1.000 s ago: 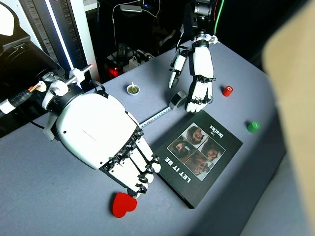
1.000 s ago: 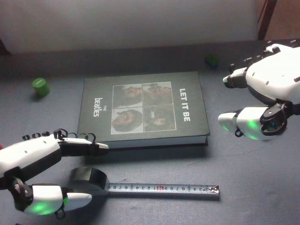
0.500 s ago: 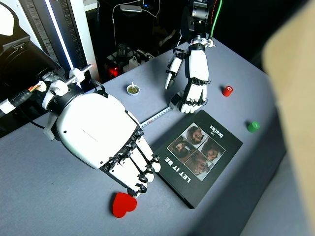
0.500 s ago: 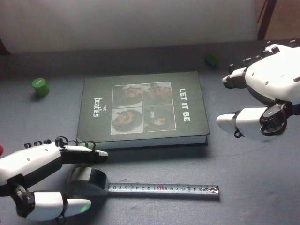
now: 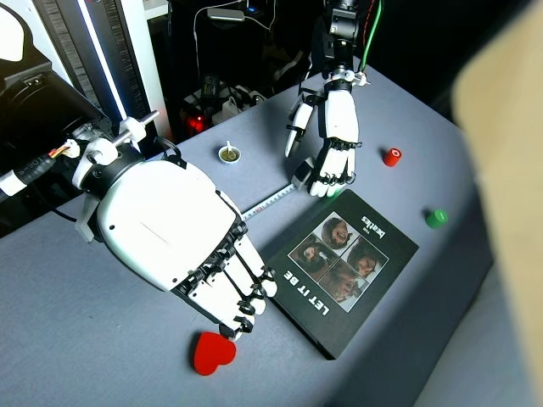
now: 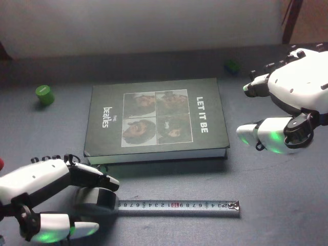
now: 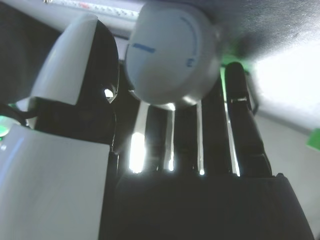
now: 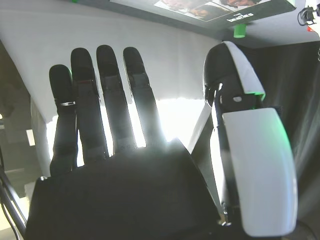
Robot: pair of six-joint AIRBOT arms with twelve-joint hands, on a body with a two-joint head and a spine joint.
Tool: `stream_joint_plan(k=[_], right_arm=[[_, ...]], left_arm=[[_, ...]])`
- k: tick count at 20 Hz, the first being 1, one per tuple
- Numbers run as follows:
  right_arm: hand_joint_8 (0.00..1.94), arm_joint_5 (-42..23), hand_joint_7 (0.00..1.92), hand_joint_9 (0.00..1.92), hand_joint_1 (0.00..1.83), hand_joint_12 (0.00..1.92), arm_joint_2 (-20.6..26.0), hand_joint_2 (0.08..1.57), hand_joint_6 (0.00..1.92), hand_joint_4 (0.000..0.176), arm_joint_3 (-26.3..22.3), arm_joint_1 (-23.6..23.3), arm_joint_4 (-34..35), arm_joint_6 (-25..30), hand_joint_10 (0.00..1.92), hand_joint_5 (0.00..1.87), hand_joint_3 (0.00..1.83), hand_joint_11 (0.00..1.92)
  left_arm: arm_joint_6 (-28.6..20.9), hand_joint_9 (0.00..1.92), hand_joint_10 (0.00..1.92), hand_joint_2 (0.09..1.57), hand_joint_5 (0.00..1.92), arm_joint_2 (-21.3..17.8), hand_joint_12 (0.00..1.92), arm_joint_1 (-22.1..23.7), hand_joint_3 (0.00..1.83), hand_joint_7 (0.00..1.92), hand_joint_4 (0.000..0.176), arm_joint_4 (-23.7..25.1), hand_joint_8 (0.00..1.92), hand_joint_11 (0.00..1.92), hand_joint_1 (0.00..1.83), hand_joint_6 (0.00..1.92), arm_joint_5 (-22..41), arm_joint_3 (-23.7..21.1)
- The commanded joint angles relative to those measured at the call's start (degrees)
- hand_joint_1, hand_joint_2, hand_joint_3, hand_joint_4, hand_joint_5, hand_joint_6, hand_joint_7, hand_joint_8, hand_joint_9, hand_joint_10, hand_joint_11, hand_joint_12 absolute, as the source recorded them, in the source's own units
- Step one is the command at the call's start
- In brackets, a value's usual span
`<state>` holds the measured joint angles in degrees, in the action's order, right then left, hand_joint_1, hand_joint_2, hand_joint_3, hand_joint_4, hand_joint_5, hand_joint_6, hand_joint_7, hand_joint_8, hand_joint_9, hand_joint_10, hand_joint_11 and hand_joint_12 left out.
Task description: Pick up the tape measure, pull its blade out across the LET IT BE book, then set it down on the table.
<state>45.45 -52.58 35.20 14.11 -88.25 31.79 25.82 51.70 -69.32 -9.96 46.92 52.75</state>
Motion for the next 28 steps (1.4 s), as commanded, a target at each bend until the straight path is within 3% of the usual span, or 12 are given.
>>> stream_joint_plan(k=[1, 2, 3, 6, 10, 13, 19, 22, 25, 28], right_arm=[[0.0, 1.18, 0.47, 0.46, 0.27, 1.1, 0.27, 1.18, 0.01, 0.0, -0.12, -0.79, -4.13, 0.43, 0.0, 0.44, 0.0, 0.05], [0.0, 1.13, 0.47, 0.46, 0.27, 1.1, 0.27, 1.18, 0.01, 0.0, -0.12, -0.79, -4.13, 0.43, 0.0, 0.44, 0.0, 0.04], [0.0, 1.07, 0.47, 0.46, 0.27, 1.1, 0.27, 1.18, 0.0, 0.0, -0.12, -0.79, -4.13, 0.43, 0.0, 0.44, 0.0, 0.04], [0.0, 0.77, 0.48, 0.46, 0.26, 1.1, 0.27, 1.18, 0.0, 0.0, -0.12, -0.8, -4.14, 0.43, 0.0, 0.44, 0.0, 0.04], [0.0, 0.26, 0.48, 0.46, 0.26, 1.1, 0.28, 1.18, 0.0, 0.0, -0.19, -0.92, -4.69, 0.43, 0.0, 0.44, 0.0, 0.04], [0.0, 1.82, 0.48, 0.47, 0.26, 1.11, 0.15, 1.18, 0.0, 0.0, -0.28, -2.09, -9.41, 2.98, 0.0, 0.44, 0.0, 0.05], [0.0, 7.43, 0.47, 0.48, 0.32, 1.12, -4.52, 1.17, 0.0, 0.0, -0.23, -5.81, -11.72, 1.65, 0.0, 0.42, 0.0, 0.06], [0.01, 7.5, 0.5, 0.47, 0.47, 1.11, -6.74, 1.13, 0.01, 0.0, 0.75, -9.87, -4.93, -1.4, 0.0, 0.44, 0.0, 0.05], [0.01, 7.34, 0.51, 0.53, 0.69, 1.12, -10.53, 1.1, 0.03, 0.0, 3.33, -13.07, -1.08, -2.89, 0.03, 0.51, 0.0, 0.08], [0.01, 10.31, 0.51, 0.53, 0.74, 1.12, -16.1, 1.1, 0.03, 0.0, 6.51, -14.2, 0.62, -5.31, 0.03, 0.53, 0.0, 0.08]], left_arm=[[-0.22, 0.9, 1.01, 1.1, 0.85, 0.7, 0.86, 0.12, 0.04, 1.03, 0.0, 0.12, 0.68, 0.71, 1.34, 0.79, 4.31, 0.02], [-0.01, 0.89, 1.25, 1.12, 0.85, 0.82, 0.95, 0.12, 0.01, 1.01, 0.0, 0.12, 0.91, 0.81, 1.37, 0.89, 4.33, 0.03], [0.15, 0.92, 1.27, 1.11, 0.91, 0.91, 1.03, 0.12, 0.0, 1.04, 0.0, 0.12, 0.9, 0.9, 1.38, 0.82, 4.33, 0.02], [0.46, 0.99, 1.2, 1.07, 1.01, 1.07, 1.08, 0.19, 0.0, 1.12, 0.0, 0.57, 0.75, 0.98, 1.39, 0.72, 4.4, -0.06], [0.45, 0.98, 1.23, 1.09, 0.99, 1.04, 1.04, 0.91, 0.0, 1.08, 0.0, 1.32, 0.82, 0.98, 1.39, 0.7, 4.76, -0.31], [-0.85, 0.99, 1.21, 1.08, 1.04, 0.01, 1.04, 3.61, 0.0, 1.06, 0.0, 2.55, 0.84, 0.96, 1.39, 0.67, 4.39, -0.05], [-1.44, 0.98, 1.24, 1.09, 0.97, -5.69, 1.06, 14.86, 0.0, 1.05, 0.0, 3.57, 0.85, 0.97, 1.38, 0.73, -4.39, -1.57], [-1.46, 0.99, 1.22, 1.09, 0.99, -7.71, 1.06, 22.46, 0.0, 1.06, 0.0, 4.08, 0.84, 0.97, 1.39, 0.73, -10.36, -0.94], [-5.31, 1.0, 1.21, 1.08, 0.99, -7.15, 1.05, 29.55, 0.0, 1.06, 0.0, 8.67, 0.84, 0.97, 1.39, 0.73, -15.58, 3.14], [-10.44, 1.0, 1.21, 1.09, 0.99, -5.45, 1.05, 35.29, 0.0, 1.06, 0.0, 13.39, 0.84, 0.97, 1.39, 0.73, -20.31, 7.64]])
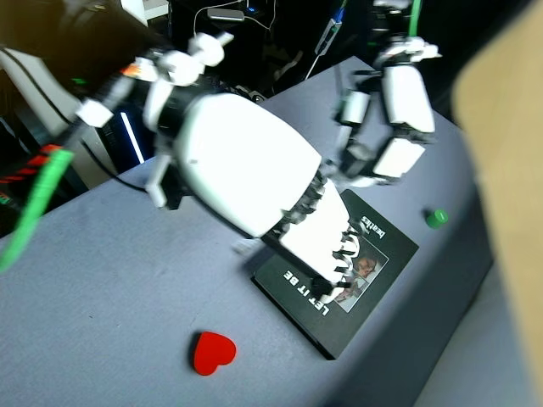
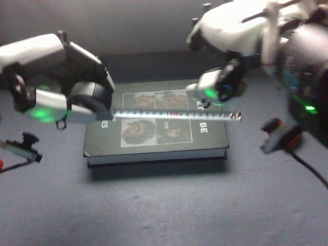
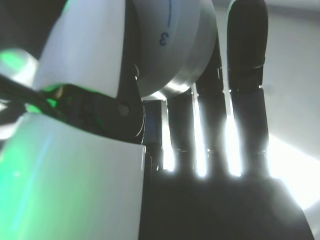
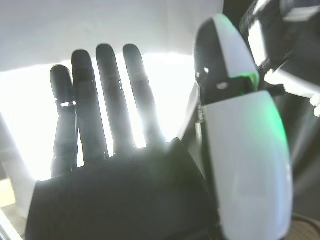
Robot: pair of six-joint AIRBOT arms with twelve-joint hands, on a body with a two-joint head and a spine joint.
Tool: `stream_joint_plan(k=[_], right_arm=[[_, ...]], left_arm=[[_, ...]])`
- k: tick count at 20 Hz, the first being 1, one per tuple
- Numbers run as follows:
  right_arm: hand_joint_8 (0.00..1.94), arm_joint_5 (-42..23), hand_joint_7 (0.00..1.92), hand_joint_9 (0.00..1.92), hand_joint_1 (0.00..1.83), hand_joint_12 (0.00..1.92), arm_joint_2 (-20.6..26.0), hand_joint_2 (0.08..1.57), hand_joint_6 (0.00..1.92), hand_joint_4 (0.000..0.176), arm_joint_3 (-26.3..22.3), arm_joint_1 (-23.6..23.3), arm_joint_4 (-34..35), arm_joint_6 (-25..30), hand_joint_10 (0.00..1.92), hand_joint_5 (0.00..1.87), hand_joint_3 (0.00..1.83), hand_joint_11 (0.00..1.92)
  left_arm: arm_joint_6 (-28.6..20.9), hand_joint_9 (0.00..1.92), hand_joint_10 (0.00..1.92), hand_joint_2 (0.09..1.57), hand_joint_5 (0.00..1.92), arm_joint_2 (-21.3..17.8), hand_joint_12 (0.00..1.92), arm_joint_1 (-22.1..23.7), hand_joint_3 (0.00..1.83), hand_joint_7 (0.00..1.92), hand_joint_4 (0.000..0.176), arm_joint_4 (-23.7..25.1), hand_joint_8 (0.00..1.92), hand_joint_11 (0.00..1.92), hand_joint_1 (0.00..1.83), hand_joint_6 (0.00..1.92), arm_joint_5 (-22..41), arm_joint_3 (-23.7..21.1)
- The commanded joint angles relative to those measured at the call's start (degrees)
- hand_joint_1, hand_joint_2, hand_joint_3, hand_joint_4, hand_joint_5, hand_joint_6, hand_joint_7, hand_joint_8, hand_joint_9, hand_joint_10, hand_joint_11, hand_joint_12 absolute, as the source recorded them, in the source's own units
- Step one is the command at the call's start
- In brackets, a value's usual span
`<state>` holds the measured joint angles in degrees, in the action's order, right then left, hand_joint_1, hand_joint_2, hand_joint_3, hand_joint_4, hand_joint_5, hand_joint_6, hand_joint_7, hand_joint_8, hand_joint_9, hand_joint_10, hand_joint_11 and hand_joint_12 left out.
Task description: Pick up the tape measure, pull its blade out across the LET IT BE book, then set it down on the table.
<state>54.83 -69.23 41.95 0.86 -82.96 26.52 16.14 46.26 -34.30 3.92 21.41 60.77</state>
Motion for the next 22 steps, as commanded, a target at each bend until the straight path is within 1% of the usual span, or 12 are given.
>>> stream_joint_plan(k=[1, 3, 4, 5, 6, 10, 14, 17, 19, 20, 22], right_arm=[[0.01, 1.13, 0.51, 0.53, 0.74, 1.12, -0.1, 1.1, 0.03, 0.0, 0.14, -0.93, -4.33, 0.19, 0.03, 0.53, 0.0, 0.08], [0.0, 0.87, 0.5, 0.5, 0.77, 1.11, -1.36, 1.1, 0.01, 0.0, 1.05, -0.69, -4.35, 2.05, 0.01, 0.49, 0.0, 0.06], [0.01, 0.98, 0.52, 0.54, 0.87, 1.12, -2.35, 1.12, 0.0, 0.0, 1.8, -0.66, -4.41, 2.26, 0.03, 0.46, 0.0, 0.07], [0.02, 1.72, 0.54, 0.56, 0.89, 1.12, -3.4, 1.12, 0.01, 0.0, 2.86, -0.5, -4.46, 1.87, 0.03, 0.47, 0.0, 0.08], [0.01, 2.08, 0.53, 0.56, 0.9, 1.13, -4.93, 1.17, 0.02, 0.0, 4.99, 0.37, -4.49, 1.88, 0.03, 0.52, 0.02, 0.1], [0.01, 1.4, 0.56, 0.58, 0.9, 1.12, -6.47, 1.19, 0.02, 0.0, 7.65, 0.44, -4.14, 2.49, 0.03, 0.55, 0.01, 0.11], [0.02, 1.26, 0.59, 0.62, 0.91, 1.12, -7.12, 1.19, 0.02, 0.0, 8.1, 0.66, -2.45, 1.77, 0.04, 0.58, 0.0, 0.14], [0.01, 1.43, 0.58, 0.61, 0.91, 1.12, -7.38, 1.19, 0.02, 0.0, 8.1, 1.12, -1.45, 1.19, 0.03, 0.58, 0.0, 0.14], [0.01, 1.42, 0.58, 0.61, 0.91, 1.12, -7.55, 1.18, 0.02, 0.0, 8.1, 1.32, -1.45, 1.11, 0.03, 0.58, 0.0, 0.15], [0.01, 1.22, 0.59, 0.62, 0.92, 1.13, -7.69, 1.17, 0.02, 0.0, 8.11, 1.57, -1.63, 0.9, 0.03, 0.6, 0.0, 0.16], [0.02, 1.28, 0.61, 0.63, 0.92, 1.13, -8.0, 1.17, 0.02, 0.0, 8.16, 2.24, -4.37, 1.41, 0.04, 0.61, 0.0, 0.16]], left_arm=[[-1.07, 1.0, 1.21, 1.09, 0.99, 0.49, 1.05, 1.11, 0.0, 1.06, 0.0, -0.49, 0.84, 0.97, 1.39, 0.73, 5.04, 0.55], [-2.26, 1.0, 1.21, 1.09, 0.99, 0.89, 1.05, 2.32, 0.0, 1.06, 0.0, -0.4, 0.84, 0.96, 1.39, 0.73, 4.34, 1.81], [-2.55, 0.99, 1.21, 1.09, 0.98, 0.83, 1.05, 2.8, 0.0, 1.06, 0.0, -0.4, 0.83, 0.97, 1.39, 0.73, 3.23, 2.07], [-2.71, 0.99, 1.22, 1.09, 0.98, 0.57, 1.05, 3.15, 0.0, 1.06, 0.0, -0.31, 0.83, 0.97, 1.39, 0.73, 2.04, 2.02], [-4.16, 0.99, 1.22, 1.09, 0.98, 0.04, 1.06, 2.88, 0.0, 1.06, 0.0, 1.1, 0.83, 0.98, 1.39, 0.73, 1.14, 1.75], [-4.68, 0.99, 1.22, 1.09, 0.98, -0.53, 1.06, 3.1, 0.0, 1.07, 0.0, 1.72, 0.83, 0.99, 1.39, 0.74, -0.79, 1.99], [-4.7, 0.98, 1.25, 1.09, 0.97, -0.54, 1.13, 3.59, 0.0, 1.06, 0.0, 1.13, 0.83, 0.99, 1.39, 0.74, -1.08, 3.52], [-4.73, 0.97, 1.25, 1.09, 0.97, -0.47, 1.13, 4.25, 0.0, 1.07, 0.0, -0.44, 0.83, 0.98, 1.39, 0.74, -0.89, 4.01], [-5.74, 0.97, 1.25, 1.09, 0.97, -0.32, 1.13, 4.5, 0.0, 1.07, 0.0, -0.57, 0.83, 0.98, 1.39, 0.75, -0.66, 4.21], [-6.06, 0.97, 1.25, 1.09, 0.97, -0.27, 1.13, 4.49, 0.0, 1.07, 0.0, -0.57, 0.83, 0.98, 1.39, 0.75, -0.54, 4.21], [-6.39, 0.97, 1.25, 1.09, 0.97, -0.15, 1.14, 4.46, 0.0, 1.07, 0.0, -0.57, 0.83, 0.99, 1.39, 0.75, -0.26, 4.1]])
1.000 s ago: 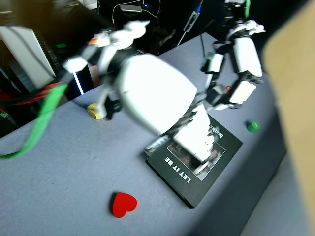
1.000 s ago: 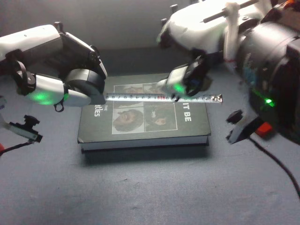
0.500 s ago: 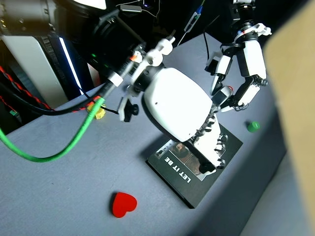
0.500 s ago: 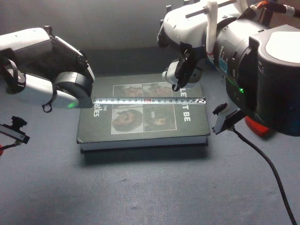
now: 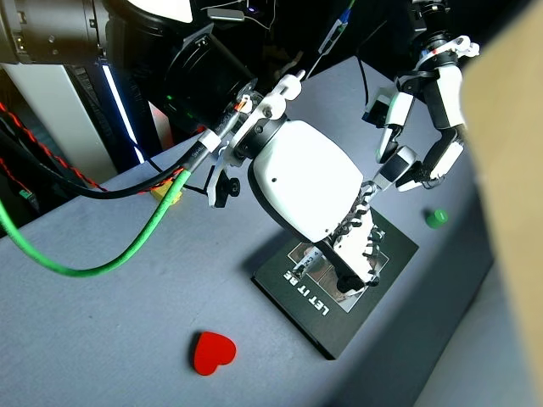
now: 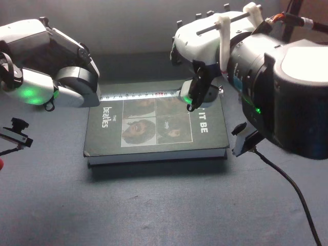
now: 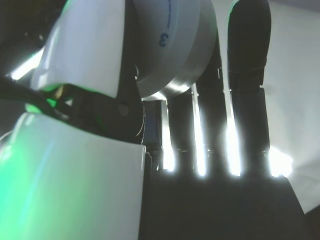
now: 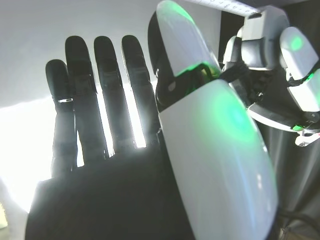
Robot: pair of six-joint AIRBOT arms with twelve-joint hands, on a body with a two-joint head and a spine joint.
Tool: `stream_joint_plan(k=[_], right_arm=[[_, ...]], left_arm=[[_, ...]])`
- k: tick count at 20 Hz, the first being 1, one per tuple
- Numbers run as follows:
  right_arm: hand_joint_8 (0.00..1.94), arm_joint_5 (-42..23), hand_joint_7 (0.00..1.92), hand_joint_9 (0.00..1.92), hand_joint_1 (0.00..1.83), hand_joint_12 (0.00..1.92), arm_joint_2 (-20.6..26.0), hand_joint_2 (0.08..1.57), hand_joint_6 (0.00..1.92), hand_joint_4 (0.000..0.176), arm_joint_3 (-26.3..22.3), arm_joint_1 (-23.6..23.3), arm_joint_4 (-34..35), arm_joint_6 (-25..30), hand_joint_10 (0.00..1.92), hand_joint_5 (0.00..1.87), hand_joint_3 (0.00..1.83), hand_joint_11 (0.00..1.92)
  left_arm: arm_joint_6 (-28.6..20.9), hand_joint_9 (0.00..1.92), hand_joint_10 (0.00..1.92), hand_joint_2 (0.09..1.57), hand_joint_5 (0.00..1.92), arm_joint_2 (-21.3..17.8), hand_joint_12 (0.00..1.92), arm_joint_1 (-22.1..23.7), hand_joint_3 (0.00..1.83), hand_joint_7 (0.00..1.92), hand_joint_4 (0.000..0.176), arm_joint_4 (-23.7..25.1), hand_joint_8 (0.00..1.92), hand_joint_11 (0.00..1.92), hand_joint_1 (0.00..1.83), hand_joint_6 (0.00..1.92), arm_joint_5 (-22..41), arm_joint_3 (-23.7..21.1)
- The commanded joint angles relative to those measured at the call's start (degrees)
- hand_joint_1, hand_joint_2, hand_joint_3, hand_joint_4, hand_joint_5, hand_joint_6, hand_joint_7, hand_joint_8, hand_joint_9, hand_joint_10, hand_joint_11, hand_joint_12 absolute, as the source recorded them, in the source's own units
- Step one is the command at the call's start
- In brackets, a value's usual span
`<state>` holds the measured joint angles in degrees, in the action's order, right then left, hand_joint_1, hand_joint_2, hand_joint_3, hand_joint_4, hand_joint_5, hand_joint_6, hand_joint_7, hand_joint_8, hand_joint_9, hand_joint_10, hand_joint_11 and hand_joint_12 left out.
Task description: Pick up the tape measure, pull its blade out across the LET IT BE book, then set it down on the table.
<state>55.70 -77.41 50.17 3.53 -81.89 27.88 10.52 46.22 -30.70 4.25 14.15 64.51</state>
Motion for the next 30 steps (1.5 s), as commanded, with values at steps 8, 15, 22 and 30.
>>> stream_joint_plan(k=[8, 15, 22, 30], right_arm=[[0.02, -0.99, 0.63, 0.63, 0.93, 1.12, -2.58, 1.17, 0.02, 0.0, 3.58, 0.78, -5.72, 0.53, 0.03, 0.62, 0.0, 0.16], [0.03, -1.43, 0.67, 0.66, 0.93, 1.12, -3.41, 1.17, 0.01, 0.0, 4.53, 1.15, -5.55, 0.78, 0.04, 0.62, 0.0, 0.16], [0.02, -1.58, 0.68, 0.67, 0.94, 1.12, -3.6, 1.16, 0.01, 0.0, 5.07, 1.44, -5.12, -0.04, 0.03, 0.63, 0.0, 0.18], [0.03, -1.6, 0.72, 0.69, 0.94, 1.13, -3.93, 1.16, 0.01, 0.0, 5.67, 2.38, -5.4, -0.07, 0.04, 0.65, 0.0, 0.2]], left_arm=[[-0.84, 0.99, 1.24, 1.09, 0.97, -0.03, 1.14, 0.74, 0.0, 1.09, 0.0, -0.76, 0.79, 0.99, 1.39, 0.74, 7.39, 0.29], [-0.85, 0.98, 1.24, 1.09, 0.97, 0.03, 1.14, 0.27, 0.0, 1.09, 0.0, -0.76, 0.78, 0.99, 1.39, 0.75, 7.77, 0.39], [-0.85, 0.97, 1.25, 1.09, 0.93, 0.05, 1.12, -0.09, 0.0, 1.08, 0.0, -0.76, 0.81, 1.0, 1.38, 0.79, 7.92, 0.43], [-1.47, 0.98, 1.24, 1.09, 0.95, 0.06, 1.11, -0.38, 0.0, 1.08, 0.0, -0.76, 0.81, 1.0, 1.39, 0.77, 8.32, 0.49]])
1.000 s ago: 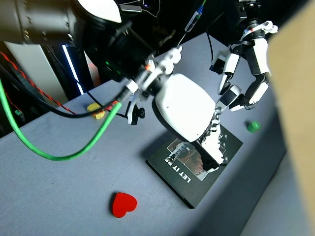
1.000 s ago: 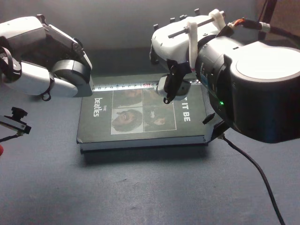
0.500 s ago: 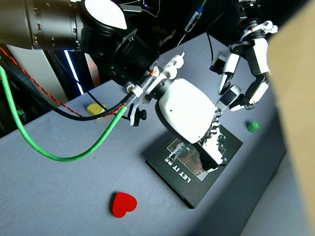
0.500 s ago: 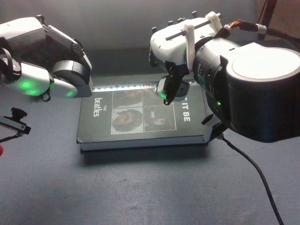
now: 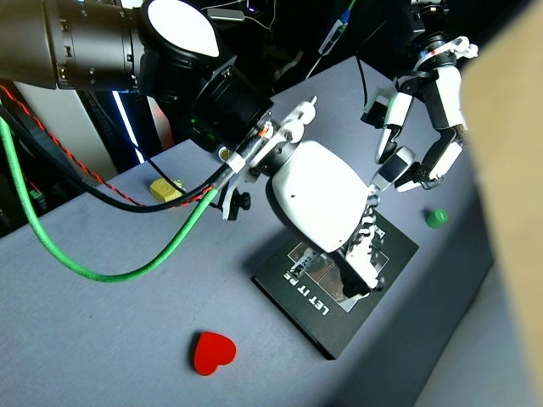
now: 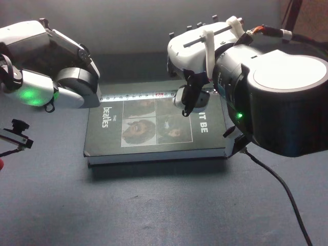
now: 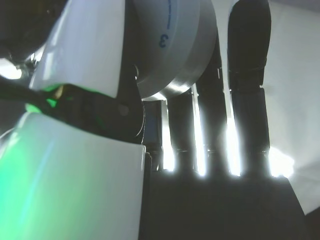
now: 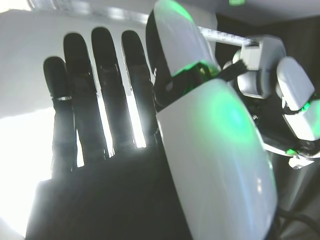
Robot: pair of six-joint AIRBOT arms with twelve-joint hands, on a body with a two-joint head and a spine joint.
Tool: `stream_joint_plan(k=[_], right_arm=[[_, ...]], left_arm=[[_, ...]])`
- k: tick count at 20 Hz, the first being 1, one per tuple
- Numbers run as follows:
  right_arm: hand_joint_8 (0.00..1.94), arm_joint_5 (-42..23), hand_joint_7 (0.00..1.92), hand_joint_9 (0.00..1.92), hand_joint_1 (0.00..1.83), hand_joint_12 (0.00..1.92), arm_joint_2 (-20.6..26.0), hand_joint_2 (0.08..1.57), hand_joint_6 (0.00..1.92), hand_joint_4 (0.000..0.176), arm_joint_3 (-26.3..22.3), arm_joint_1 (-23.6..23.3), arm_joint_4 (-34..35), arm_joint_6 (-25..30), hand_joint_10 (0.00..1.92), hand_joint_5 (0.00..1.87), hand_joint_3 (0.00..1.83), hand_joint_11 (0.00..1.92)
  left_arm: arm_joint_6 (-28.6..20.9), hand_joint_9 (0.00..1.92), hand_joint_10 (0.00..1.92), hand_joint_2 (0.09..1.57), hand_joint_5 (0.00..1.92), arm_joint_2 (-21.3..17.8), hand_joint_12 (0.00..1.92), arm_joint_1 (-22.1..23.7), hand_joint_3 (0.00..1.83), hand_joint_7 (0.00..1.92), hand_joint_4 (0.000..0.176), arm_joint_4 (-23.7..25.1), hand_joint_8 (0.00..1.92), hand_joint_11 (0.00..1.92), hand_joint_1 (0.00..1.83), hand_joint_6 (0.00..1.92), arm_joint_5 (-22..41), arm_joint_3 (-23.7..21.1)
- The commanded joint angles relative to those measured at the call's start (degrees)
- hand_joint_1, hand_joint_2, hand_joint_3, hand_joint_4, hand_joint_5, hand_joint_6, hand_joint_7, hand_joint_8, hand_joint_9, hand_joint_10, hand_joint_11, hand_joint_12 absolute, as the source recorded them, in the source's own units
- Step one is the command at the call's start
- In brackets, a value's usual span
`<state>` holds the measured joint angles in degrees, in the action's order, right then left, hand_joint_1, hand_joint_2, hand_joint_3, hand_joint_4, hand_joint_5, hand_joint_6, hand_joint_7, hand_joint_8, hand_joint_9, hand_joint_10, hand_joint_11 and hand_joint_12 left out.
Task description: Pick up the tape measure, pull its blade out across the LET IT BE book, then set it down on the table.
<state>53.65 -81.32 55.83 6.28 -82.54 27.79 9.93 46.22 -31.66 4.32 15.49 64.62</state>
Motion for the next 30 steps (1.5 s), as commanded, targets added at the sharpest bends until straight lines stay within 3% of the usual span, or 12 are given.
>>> stream_joint_plan(k=[1, 21, 22, 23, 24, 25, 26, 30], right_arm=[[0.02, 0.45, 0.71, 0.68, 0.94, 1.13, -0.05, 1.16, 0.01, 0.0, 0.09, -0.31, -4.74, 0.01, 0.03, 0.65, 0.0, 0.21], [0.03, 0.18, 0.77, 0.74, 0.94, 1.14, 0.19, 1.16, 0.03, 0.0, 0.09, -0.61, -4.74, -0.09, 0.04, 0.73, 0.0, 0.25], [0.04, 0.14, 0.87, 0.84, 1.04, 1.17, 0.21, 1.18, 0.95, 0.0, 0.09, -0.63, -4.74, -0.09, 0.07, 0.82, 0.0, 0.36], [0.89, 0.1, 0.85, 0.99, 1.16, 1.26, 0.25, 1.17, 1.09, 0.0, 0.09, -0.69, -4.75, -0.09, 0.16, 0.92, 0.0, 0.51], [1.08, 0.08, 0.89, 1.0, 1.18, 1.35, 0.27, 1.16, 1.11, 0.019, 0.09, -0.72, -4.76, -0.09, 0.46, 0.91, 0.0, 0.58], [1.14, 0.08, 0.93, 0.95, 1.19, 1.36, 0.31, 1.15, 1.08, 0.002, 0.09, -0.78, -4.76, -0.09, 0.71, 0.89, 0.01, 0.63], [1.17, 0.08, 0.93, 0.89, 1.19, 1.37, 0.34, 1.16, 1.08, 0.0, 0.09, -0.84, -4.76, -0.07, 0.83, 0.87, 0.0, 0.64], [1.19, -0.15, 0.92, 0.84, 1.19, 1.4, 0.37, 1.16, 1.09, 0.0, 0.09, -0.86, -4.84, -0.04, 0.91, 0.87, 0.0, 0.63]], left_arm=[[-0.88, 0.98, 1.24, 1.09, 0.95, 0.06, 1.11, 0.52, 0.0, 1.08, 0.0, -0.82, 0.81, 1.0, 1.39, 0.77, 6.99, 0.4], [-0.88, 0.99, 1.23, 1.09, 0.94, 0.02, 1.11, 0.07, 0.0, 1.08, 0.0, -0.82, 0.8, 1.0, 1.39, 0.78, 7.53, 0.4], [-0.88, 0.99, 1.23, 1.09, 0.95, 0.02, 1.11, 0.03, 0.0, 1.08, 0.0, -0.82, 0.8, 1.0, 1.39, 0.78, 7.63, 0.43], [-0.89, 0.99, 1.23, 1.09, 0.95, 0.02, 1.11, 0.03, 0.0, 1.08, 0.0, -0.83, 0.8, 1.0, 1.39, 0.78, 7.66, 0.46], [-1.13, 0.99, 1.23, 1.09, 0.95, 0.02, 1.11, 0.02, 0.0, 1.08, 0.0, -0.83, 0.8, 1.0, 1.39, 0.78, 7.69, 0.49], [-1.18, 0.99, 1.22, 1.09, 0.96, 0.02, 1.11, -0.01, 0.0, 1.09, 0.0, -0.83, 0.79, 1.0, 1.39, 0.77, 7.72, 0.51], [-1.29, 0.99, 1.22, 1.08, 0.96, 0.02, 1.12, -0.09, 0.0, 1.09, 0.0, -0.82, 0.79, 0.99, 1.39, 0.76, 7.82, 0.54], [-1.53, 0.99, 1.22, 1.08, 0.96, 0.02, 1.12, -0.11, 0.0, 1.09, 0.0, -0.82, 0.79, 0.99, 1.39, 0.76, 8.09, 0.5]])
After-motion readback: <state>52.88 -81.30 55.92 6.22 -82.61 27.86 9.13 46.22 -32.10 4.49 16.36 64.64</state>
